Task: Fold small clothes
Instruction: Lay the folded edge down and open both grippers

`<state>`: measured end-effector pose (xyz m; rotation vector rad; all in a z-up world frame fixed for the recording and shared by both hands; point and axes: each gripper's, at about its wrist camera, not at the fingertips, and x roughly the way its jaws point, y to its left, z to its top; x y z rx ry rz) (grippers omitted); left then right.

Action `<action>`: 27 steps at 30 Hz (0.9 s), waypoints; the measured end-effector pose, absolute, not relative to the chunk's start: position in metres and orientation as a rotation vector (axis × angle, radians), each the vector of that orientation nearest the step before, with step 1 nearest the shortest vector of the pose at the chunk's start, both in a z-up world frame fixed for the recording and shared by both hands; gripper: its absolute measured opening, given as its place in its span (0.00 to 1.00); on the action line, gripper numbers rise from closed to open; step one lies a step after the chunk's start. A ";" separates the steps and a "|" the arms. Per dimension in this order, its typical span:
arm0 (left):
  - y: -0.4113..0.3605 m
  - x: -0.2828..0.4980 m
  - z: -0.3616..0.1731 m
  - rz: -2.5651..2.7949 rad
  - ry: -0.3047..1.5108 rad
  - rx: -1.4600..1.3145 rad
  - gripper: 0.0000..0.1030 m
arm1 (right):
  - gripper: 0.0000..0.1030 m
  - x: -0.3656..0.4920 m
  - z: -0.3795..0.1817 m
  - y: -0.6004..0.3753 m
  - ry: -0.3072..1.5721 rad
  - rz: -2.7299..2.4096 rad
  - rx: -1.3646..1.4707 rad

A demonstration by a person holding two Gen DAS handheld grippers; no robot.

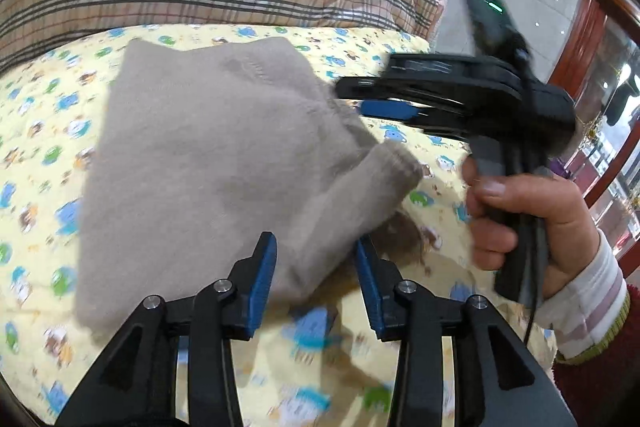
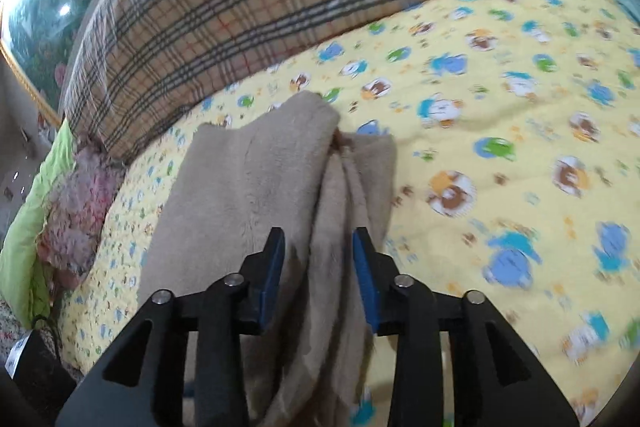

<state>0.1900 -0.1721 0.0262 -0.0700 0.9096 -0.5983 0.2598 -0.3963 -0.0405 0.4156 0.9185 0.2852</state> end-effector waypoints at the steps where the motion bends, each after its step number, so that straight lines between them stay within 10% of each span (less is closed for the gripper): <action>1: -0.163 0.185 0.028 -0.589 0.905 -0.069 0.40 | 0.42 0.249 -0.036 -0.399 0.902 0.279 0.424; 8: -0.105 0.163 0.034 -0.452 0.839 -0.007 0.57 | 0.43 0.186 -0.015 -0.394 0.833 0.303 0.441; 27: -0.053 0.213 -0.018 -0.329 0.953 -0.090 0.58 | 0.43 0.171 -0.038 -0.357 0.916 0.310 0.338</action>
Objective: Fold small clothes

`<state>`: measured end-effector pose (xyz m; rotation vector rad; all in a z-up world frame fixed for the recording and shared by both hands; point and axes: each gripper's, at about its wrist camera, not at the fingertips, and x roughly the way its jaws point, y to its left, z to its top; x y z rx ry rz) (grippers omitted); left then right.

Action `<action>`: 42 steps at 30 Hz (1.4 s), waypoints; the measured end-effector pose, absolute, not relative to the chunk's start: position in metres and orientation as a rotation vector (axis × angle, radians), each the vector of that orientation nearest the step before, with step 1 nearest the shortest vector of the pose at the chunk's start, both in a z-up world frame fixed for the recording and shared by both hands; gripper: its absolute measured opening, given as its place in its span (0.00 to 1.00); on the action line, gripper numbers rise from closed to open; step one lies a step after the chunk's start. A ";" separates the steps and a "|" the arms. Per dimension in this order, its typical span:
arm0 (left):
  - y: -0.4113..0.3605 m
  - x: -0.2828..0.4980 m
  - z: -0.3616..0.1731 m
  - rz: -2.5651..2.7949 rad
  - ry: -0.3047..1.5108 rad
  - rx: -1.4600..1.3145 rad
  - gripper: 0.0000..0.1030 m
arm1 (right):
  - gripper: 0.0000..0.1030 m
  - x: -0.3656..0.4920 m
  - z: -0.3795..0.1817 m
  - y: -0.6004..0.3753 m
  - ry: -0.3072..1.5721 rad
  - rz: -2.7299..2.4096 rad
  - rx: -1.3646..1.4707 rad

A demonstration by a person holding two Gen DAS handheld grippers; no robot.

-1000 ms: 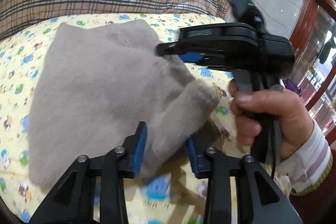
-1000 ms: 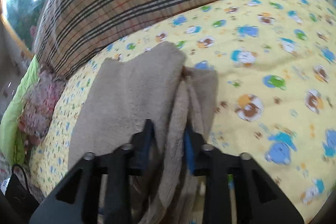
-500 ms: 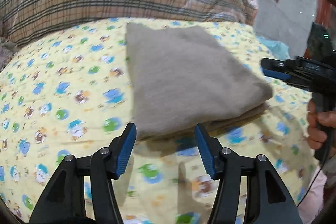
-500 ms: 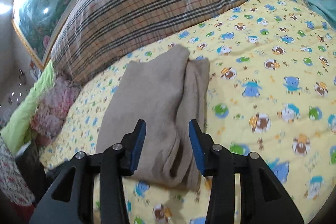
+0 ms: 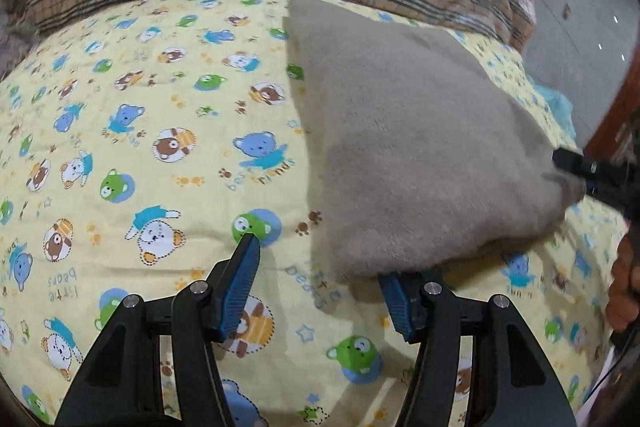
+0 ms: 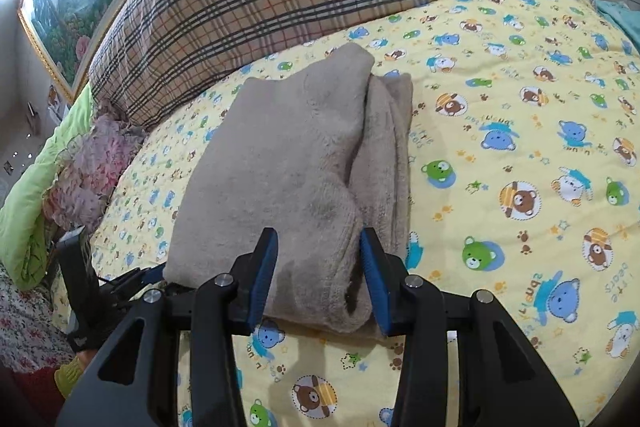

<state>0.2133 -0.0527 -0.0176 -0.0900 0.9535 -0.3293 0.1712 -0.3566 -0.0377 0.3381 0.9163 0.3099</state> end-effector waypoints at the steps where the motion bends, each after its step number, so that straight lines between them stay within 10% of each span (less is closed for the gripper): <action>1: -0.052 0.213 -0.016 -0.324 0.944 -0.097 0.58 | 0.43 0.172 -0.039 -0.356 0.919 0.310 0.341; 8: -0.048 0.209 -0.007 -0.347 0.873 -0.178 0.57 | 0.39 0.179 -0.040 -0.351 0.921 0.340 0.374; 11: -0.047 0.215 -0.015 -0.324 0.919 -0.184 0.58 | 0.09 0.184 -0.035 -0.348 0.925 0.354 0.378; 42: -0.041 0.194 -0.009 -0.427 1.007 -0.161 0.61 | 0.15 0.163 -0.032 -0.370 0.891 0.224 0.324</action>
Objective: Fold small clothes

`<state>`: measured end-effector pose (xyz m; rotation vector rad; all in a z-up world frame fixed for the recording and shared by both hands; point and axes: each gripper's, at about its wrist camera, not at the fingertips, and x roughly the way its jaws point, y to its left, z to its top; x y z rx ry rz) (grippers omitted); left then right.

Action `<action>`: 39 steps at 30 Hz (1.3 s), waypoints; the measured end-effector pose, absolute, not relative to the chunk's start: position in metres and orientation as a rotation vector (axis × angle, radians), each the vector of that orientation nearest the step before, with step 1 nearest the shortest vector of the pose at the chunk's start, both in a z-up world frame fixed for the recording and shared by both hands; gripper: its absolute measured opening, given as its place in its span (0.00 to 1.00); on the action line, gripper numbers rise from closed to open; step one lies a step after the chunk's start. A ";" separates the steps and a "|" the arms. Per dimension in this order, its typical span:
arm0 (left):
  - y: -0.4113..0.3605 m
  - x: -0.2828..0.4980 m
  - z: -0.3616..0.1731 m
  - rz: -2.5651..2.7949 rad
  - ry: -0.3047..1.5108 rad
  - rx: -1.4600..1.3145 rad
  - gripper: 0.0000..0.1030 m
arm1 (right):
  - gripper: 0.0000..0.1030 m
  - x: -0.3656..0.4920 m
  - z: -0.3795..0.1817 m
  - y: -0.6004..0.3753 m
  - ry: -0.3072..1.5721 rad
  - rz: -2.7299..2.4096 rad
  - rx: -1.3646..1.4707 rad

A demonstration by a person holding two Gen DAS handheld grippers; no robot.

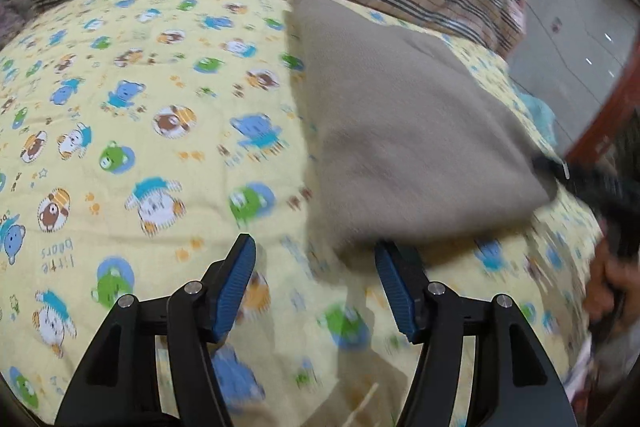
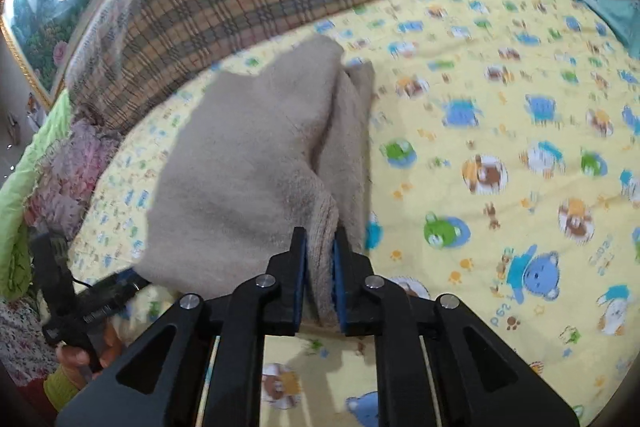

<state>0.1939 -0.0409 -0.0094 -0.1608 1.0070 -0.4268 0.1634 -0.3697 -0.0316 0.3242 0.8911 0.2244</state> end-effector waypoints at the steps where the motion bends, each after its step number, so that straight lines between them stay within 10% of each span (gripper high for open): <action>1: -0.040 0.190 -0.006 -0.449 1.010 -0.164 0.61 | 0.16 0.166 -0.023 -0.370 0.870 0.224 0.313; 5: -0.037 0.191 0.010 -0.479 1.011 -0.195 0.67 | 0.35 0.184 -0.008 -0.377 0.835 0.237 0.345; 15: -0.041 0.276 0.034 -0.453 1.028 -0.315 0.77 | 0.42 0.249 -0.040 -0.368 0.970 0.225 0.431; 18: -0.049 0.299 0.027 -0.436 1.062 -0.305 0.77 | 0.13 0.258 -0.049 -0.369 0.979 0.270 0.471; 29: -0.066 0.329 0.002 -0.417 1.125 -0.318 0.86 | 0.12 0.256 -0.062 -0.378 0.958 0.214 0.436; 35: -0.070 0.333 -0.003 -0.415 1.139 -0.322 0.89 | 0.59 0.246 -0.047 -0.379 0.922 0.154 0.381; 39: -0.082 0.335 -0.015 -0.427 1.168 -0.317 0.94 | 0.60 0.246 -0.059 -0.384 0.954 0.155 0.377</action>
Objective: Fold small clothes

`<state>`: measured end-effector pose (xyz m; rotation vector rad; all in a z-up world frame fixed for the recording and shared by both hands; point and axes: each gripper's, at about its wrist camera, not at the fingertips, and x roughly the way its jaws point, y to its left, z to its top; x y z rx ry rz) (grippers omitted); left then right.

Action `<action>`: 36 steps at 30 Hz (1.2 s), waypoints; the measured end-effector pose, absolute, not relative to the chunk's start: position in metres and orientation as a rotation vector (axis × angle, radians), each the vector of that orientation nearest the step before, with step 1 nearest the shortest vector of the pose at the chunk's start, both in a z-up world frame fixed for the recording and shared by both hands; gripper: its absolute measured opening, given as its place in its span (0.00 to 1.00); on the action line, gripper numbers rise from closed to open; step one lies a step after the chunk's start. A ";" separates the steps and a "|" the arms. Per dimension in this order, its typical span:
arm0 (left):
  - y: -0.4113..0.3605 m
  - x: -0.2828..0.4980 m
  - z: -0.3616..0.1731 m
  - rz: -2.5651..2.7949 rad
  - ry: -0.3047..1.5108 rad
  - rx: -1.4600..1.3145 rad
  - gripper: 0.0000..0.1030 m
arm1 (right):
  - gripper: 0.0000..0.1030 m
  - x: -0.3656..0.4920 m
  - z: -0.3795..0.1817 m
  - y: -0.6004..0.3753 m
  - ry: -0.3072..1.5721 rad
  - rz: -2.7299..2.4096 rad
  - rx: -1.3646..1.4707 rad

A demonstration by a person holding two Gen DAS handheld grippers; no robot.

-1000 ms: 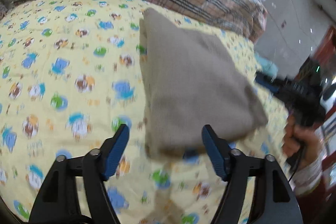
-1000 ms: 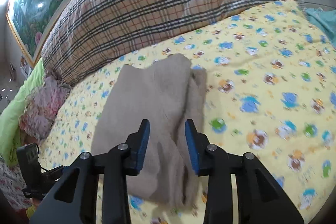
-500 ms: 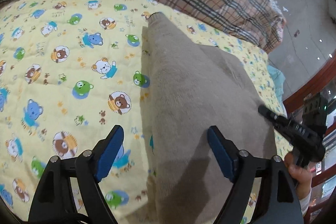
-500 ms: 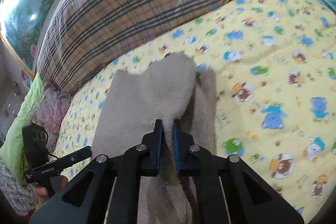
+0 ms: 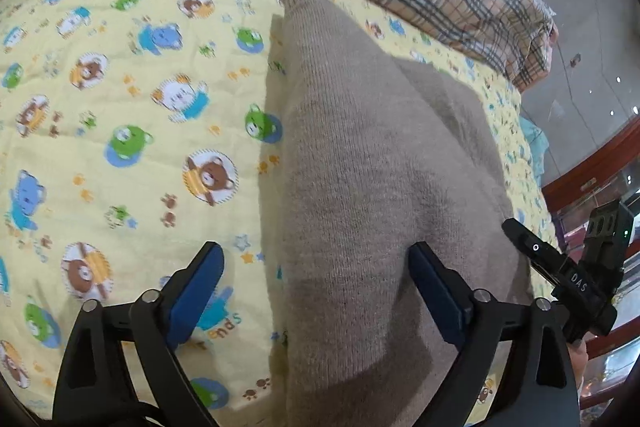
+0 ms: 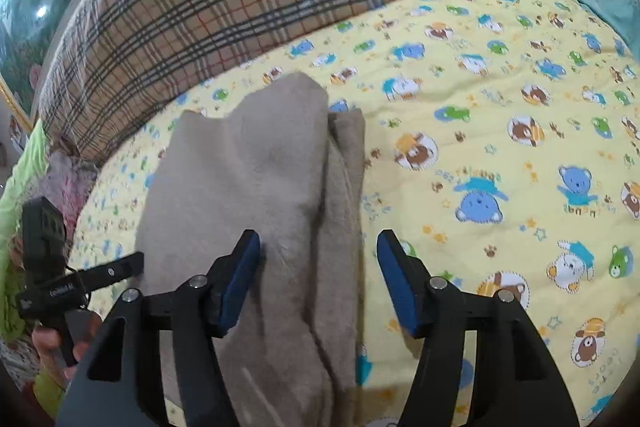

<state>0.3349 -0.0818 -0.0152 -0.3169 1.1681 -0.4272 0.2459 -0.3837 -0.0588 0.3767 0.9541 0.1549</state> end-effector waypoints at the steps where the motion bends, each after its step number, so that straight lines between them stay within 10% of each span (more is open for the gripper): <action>1: -0.086 0.336 -0.018 -0.428 1.168 -0.300 0.95 | 0.60 0.247 -0.063 -0.387 0.962 0.172 0.406; 7: -0.099 0.341 -0.023 -0.493 1.158 -0.277 0.88 | 0.60 0.260 -0.083 -0.394 0.996 0.250 0.524; 9: -0.101 0.342 -0.023 -0.557 1.161 -0.304 0.64 | 0.60 0.264 -0.088 -0.392 1.014 0.284 0.563; 15: -0.096 0.333 -0.010 -0.557 1.122 -0.347 0.45 | 0.38 0.262 -0.081 -0.376 1.026 0.336 0.588; 36: 0.149 0.182 0.064 -0.279 0.916 -0.487 0.43 | 0.33 0.216 -0.050 -0.173 0.958 0.769 0.587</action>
